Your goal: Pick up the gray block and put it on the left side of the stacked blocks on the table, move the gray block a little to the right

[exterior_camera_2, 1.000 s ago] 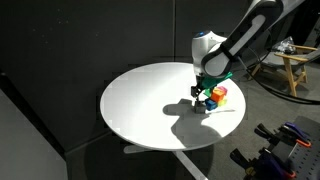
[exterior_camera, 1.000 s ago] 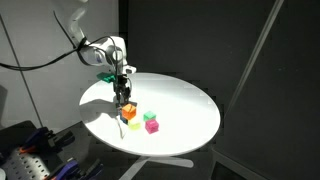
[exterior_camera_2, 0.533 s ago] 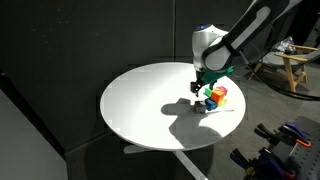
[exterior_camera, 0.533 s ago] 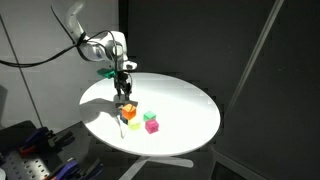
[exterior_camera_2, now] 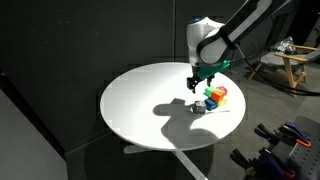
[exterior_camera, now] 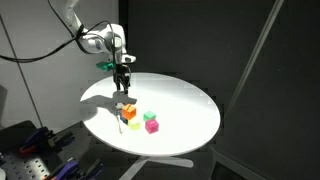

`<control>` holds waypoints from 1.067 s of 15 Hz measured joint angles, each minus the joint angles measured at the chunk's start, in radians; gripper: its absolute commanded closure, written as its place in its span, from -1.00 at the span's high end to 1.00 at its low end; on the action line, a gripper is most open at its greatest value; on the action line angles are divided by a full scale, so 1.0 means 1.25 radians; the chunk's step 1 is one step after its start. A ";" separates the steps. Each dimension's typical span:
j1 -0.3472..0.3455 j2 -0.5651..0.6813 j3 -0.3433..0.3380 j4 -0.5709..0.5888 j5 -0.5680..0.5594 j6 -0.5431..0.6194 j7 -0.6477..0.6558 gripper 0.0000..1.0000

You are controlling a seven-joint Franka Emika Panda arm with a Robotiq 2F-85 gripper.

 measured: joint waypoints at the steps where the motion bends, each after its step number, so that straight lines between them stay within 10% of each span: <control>1: 0.001 0.000 0.006 0.008 0.001 -0.008 0.003 1.00; 16: -0.003 0.071 0.059 0.073 0.124 0.043 -0.027 1.00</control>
